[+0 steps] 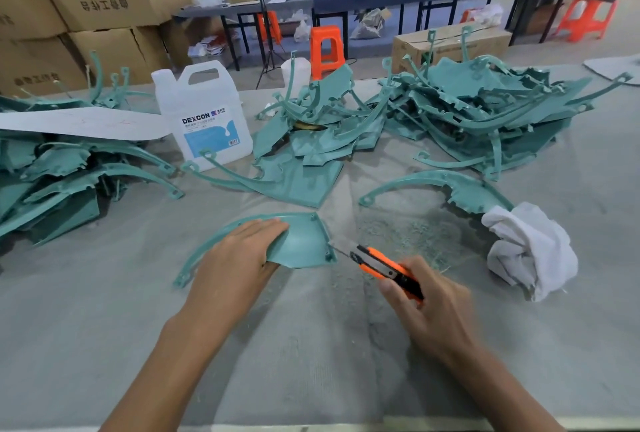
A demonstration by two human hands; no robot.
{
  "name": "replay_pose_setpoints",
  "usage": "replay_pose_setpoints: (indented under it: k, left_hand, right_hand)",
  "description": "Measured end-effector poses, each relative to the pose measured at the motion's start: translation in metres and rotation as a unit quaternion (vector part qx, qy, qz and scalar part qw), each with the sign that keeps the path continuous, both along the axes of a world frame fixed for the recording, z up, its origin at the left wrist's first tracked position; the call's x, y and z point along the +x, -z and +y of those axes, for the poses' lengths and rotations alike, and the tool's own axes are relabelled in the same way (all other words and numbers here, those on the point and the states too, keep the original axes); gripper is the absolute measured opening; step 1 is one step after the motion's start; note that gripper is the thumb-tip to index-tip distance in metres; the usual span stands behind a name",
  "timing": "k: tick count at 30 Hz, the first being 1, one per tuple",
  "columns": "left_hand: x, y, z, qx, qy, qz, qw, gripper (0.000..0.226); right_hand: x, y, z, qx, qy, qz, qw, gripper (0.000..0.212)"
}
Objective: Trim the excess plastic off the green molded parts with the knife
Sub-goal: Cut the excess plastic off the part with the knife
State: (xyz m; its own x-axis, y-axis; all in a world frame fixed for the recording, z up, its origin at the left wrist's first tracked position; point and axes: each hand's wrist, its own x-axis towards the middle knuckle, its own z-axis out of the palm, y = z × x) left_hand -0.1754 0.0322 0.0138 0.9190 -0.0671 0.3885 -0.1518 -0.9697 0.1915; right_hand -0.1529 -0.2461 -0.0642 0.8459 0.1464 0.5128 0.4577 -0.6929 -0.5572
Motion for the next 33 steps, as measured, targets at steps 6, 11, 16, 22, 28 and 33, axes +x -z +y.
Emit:
replay_pose_setpoints:
  k: [6, 11, 16, 22, 28, 33]
  left_hand:
    - [0.002, -0.003, 0.000, 0.011, 0.002, -0.017, 1.000, 0.054]
    - [0.000, -0.006, 0.003, 0.002, 0.011, -0.031, 0.999, 0.054]
    - [-0.002, -0.009, 0.003, -0.010, 0.015, -0.030, 0.999, 0.052]
    - [-0.003, -0.018, 0.000, 0.003, 0.073, -0.045, 0.996, 0.048]
    - [-0.013, -0.023, -0.016, 0.020, 0.202, -0.051, 0.978, 0.037]
    - [-0.004, -0.034, -0.012, 0.015, 0.194, -0.083, 0.977, 0.053]
  right_hand:
    - [0.001, -0.001, 0.000, -0.013, -0.017, -0.025, 0.999, 0.044]
    - [0.002, -0.002, -0.001, 0.004, -0.008, -0.029, 1.000, 0.049]
    - [0.000, -0.005, -0.002, 0.003, -0.039, -0.034, 0.999, 0.045]
    - [-0.001, -0.007, -0.002, 0.003, -0.020, -0.038, 0.999, 0.038]
    - [0.010, -0.005, 0.000, -0.055, 0.117, 0.037, 0.991, 0.049]
    - [0.013, -0.003, 0.001, -0.032, 0.157, 0.083, 0.984, 0.047]
